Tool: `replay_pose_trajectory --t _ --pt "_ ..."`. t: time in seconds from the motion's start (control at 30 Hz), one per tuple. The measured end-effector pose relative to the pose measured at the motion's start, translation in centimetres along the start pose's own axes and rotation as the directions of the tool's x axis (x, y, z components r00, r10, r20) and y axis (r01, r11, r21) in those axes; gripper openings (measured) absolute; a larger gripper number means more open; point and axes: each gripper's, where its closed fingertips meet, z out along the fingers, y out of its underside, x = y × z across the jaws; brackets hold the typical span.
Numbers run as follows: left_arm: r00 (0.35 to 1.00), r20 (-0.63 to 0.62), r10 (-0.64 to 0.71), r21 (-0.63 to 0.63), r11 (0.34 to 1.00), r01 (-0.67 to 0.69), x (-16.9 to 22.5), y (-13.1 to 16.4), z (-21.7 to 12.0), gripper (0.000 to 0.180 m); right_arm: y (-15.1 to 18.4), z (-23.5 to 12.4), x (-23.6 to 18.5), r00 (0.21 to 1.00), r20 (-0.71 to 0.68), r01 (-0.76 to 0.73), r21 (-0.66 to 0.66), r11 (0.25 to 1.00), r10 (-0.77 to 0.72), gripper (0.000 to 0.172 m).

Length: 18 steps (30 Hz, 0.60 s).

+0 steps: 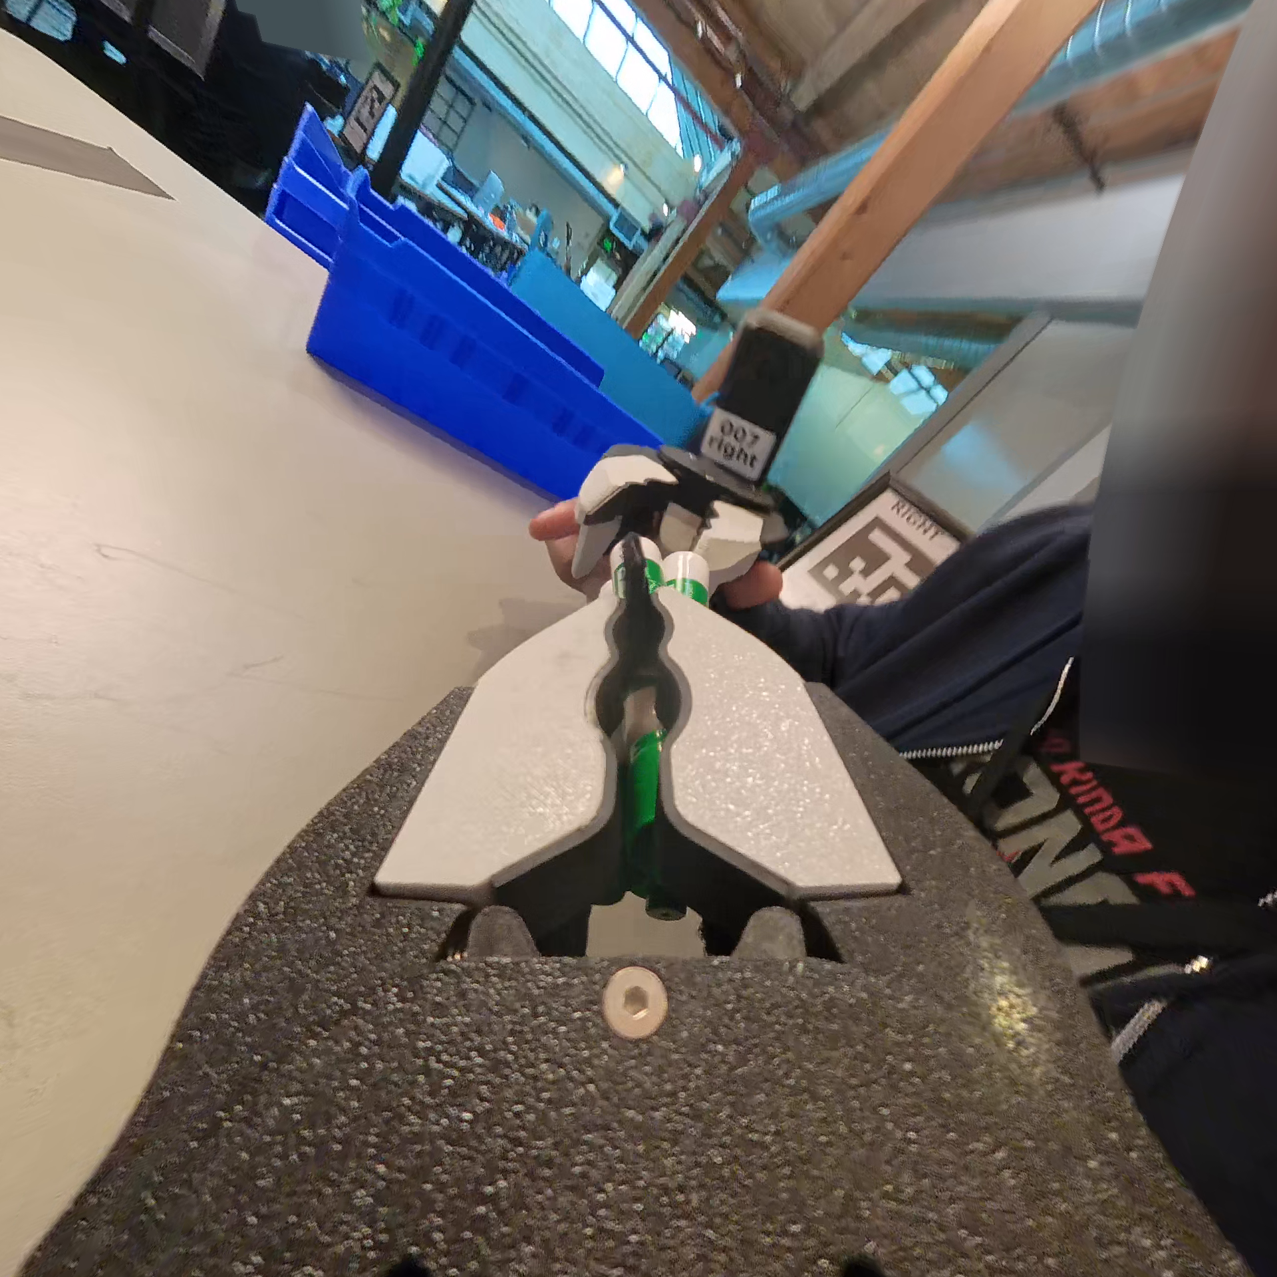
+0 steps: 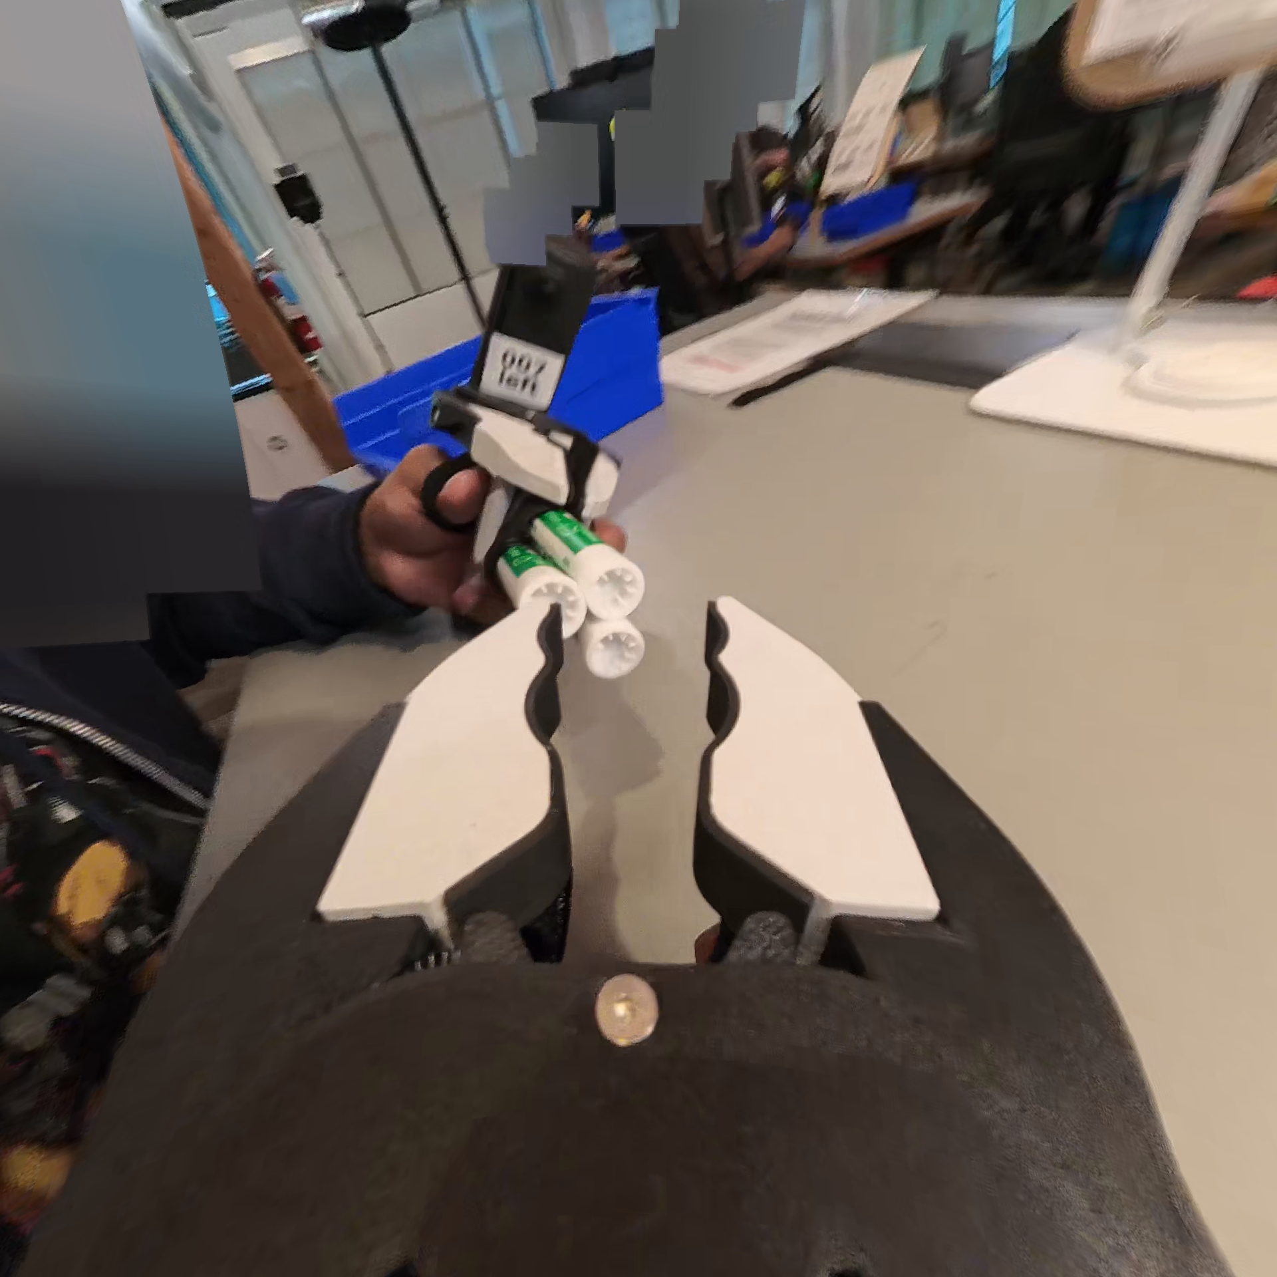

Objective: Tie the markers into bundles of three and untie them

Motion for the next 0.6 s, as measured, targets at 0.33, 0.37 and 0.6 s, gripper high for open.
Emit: replay_pose_trajectory --t 0.33,0.37,0.6 --pt "0.971 -0.037 -0.236 0.287 0.928 0.236 -0.2 -2.4 -0.3 0.004 -1.8 0.3 -0.4 0.889 -0.325 0.356 0.046 0.933 -0.323 0.084" --pt "0.967 -0.048 -0.25 0.297 0.921 0.252 -0.1 -2.4 -0.2 0.004 -1.4 1.1 -0.7 0.868 -0.338 0.39 0.012 0.921 -0.363 0.09" --pt "0.957 -0.063 -0.283 0.34 0.895 0.288 0.3 -1.6 0.8 0.004 -1.1 3.4 -1.4 0.669 -0.447 0.606 -0.133 0.784 -0.593 0.096"
